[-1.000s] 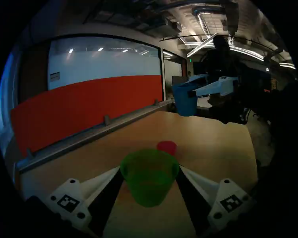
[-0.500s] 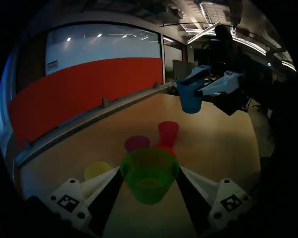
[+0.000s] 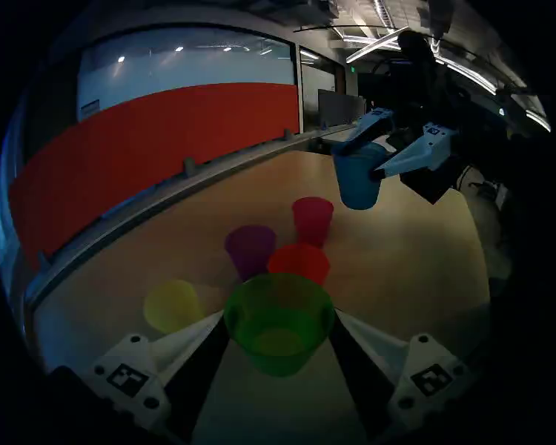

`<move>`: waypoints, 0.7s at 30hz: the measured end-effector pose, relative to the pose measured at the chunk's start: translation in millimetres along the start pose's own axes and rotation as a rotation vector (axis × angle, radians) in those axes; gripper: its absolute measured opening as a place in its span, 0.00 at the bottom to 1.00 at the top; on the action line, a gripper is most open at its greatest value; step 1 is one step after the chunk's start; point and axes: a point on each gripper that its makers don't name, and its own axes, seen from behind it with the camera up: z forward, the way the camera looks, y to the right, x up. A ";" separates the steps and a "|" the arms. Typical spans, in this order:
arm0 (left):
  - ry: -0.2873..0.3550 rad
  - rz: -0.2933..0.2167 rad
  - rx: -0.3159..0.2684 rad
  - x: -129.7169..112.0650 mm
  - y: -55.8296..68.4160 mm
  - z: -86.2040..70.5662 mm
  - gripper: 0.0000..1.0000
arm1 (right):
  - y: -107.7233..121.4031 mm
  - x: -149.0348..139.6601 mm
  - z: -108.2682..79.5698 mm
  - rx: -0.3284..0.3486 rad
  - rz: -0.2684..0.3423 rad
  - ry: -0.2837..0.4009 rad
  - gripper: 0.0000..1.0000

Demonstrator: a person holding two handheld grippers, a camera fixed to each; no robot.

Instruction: Pour water

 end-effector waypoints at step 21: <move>-0.091 -0.028 -0.036 -42.4 2.6 22.7 0.87 | -9.9 -42.0 15.3 0.027 0.010 -0.082 0.93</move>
